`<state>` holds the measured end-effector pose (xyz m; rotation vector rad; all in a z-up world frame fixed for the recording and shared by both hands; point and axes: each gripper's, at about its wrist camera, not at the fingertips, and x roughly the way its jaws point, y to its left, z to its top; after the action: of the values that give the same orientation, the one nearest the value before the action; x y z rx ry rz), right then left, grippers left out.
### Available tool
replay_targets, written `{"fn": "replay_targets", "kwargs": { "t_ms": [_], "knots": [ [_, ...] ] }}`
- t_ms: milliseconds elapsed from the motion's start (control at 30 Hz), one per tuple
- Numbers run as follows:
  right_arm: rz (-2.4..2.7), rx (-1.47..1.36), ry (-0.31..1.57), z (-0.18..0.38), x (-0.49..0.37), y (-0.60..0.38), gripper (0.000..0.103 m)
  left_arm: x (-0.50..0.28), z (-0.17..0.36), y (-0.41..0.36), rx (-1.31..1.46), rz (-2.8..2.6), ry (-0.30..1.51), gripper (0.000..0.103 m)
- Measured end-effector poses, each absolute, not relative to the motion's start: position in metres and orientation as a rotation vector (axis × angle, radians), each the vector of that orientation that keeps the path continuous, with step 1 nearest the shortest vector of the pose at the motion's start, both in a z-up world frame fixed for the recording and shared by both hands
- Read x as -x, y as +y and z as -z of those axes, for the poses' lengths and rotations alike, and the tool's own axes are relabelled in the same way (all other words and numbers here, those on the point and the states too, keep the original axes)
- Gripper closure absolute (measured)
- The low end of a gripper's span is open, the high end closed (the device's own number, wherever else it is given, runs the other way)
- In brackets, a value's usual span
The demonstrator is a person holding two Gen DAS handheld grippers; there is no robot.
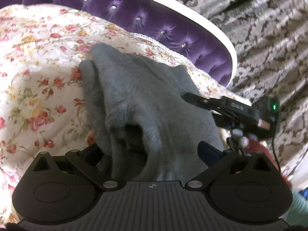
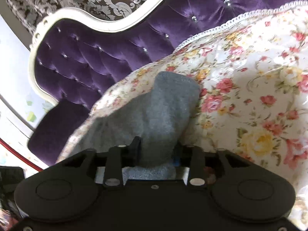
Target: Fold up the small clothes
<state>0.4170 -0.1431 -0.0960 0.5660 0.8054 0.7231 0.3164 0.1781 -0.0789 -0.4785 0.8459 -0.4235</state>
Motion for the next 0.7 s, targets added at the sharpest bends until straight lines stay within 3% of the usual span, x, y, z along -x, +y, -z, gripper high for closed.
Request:
{"fn": "replay_targets", "kwargs": {
  "t_ms": [200,300,367,400,700],
  "knots": [
    [-0.791,-0.515,0.791,0.09,-0.419,-0.126,0.022,-0.333,0.075,0.163,0.428,0.403,0.867,0.002],
    [-0.797,-0.524,0.786,0.09,-0.419,-0.124,0.021,-0.334,0.074,0.157,0.411,0.396,0.859,0.06],
    [-0.788,-0.506,0.801,0.089,-0.418,-0.123,0.039,-0.335,0.077,0.162,0.485,0.421,0.874,0.067],
    [-0.775,-0.487,0.812,0.088,-0.417,-0.123,0.062,-0.335,0.076,0.163,0.497,0.423,0.877,0.069],
    [-0.699,-0.44,0.839,0.053,-0.357,-0.146,0.062,-0.28,0.056,0.15,0.577,0.513,0.885,0.071]
  ]
}}
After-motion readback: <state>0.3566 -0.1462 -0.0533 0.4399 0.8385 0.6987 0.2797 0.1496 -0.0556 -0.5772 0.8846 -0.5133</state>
